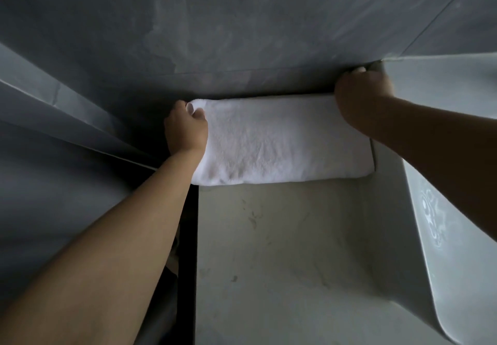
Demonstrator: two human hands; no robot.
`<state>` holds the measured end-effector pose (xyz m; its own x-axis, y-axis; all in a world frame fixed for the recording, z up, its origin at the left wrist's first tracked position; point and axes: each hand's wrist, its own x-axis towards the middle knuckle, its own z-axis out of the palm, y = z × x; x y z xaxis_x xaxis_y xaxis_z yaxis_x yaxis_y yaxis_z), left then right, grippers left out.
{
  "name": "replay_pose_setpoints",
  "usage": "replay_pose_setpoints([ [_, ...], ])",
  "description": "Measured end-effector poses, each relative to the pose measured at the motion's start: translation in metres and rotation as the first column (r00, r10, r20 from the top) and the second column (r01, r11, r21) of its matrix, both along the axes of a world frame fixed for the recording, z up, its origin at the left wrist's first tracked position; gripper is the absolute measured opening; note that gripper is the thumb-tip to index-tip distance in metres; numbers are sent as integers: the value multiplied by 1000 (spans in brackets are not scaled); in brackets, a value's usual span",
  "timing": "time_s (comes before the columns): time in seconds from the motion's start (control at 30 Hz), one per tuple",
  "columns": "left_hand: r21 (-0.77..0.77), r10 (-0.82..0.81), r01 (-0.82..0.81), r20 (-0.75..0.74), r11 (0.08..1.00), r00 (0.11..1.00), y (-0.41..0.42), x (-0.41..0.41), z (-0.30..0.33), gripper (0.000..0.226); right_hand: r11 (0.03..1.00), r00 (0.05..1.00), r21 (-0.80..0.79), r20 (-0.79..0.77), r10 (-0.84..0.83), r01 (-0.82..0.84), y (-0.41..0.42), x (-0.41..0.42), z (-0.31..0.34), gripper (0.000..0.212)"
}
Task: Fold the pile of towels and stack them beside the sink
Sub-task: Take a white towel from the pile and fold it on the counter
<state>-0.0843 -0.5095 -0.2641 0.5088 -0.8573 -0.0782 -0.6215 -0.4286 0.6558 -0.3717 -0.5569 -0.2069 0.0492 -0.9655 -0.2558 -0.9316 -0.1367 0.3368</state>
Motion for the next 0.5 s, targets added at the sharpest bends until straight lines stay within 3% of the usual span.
replay_pose_setpoints([
  [0.07, -116, -24, 48, 200, 992, 980, 8, -6, 5, 30, 994, 992, -112, 130, 3, 11, 10, 7, -1, 39],
  [0.17, -236, -258, 399, 464, 886, 847, 27, -34, 5, 39, 962, 934, -218, 280, 221, -162, 45, 15, -21, 42],
  [0.2, -183, -403, 542, 487, 820, 775, 32, -47, 1, 41, 961, 916, -175, 307, 260, -214, 56, 19, -30, 47],
  [0.27, 49, -644, 703, 450, 710, 619, 36, -68, -8, 49, 983, 916, -15, 361, 178, -185, 68, 23, -51, 58],
  [0.3, 173, -709, 713, 406, 679, 576, 36, -73, -15, 54, 989, 921, 44, 372, 114, -140, 72, 21, -63, 61],
  [0.37, 339, -754, 677, 368, 654, 544, 29, -69, -30, 60, 995, 911, 11, 403, 85, -98, 72, 7, -82, 64],
  [0.5, 376, -699, 596, 485, 710, 526, 24, -21, -46, 67, 995, 890, -61, 445, 102, -83, 62, -15, -98, 73],
])
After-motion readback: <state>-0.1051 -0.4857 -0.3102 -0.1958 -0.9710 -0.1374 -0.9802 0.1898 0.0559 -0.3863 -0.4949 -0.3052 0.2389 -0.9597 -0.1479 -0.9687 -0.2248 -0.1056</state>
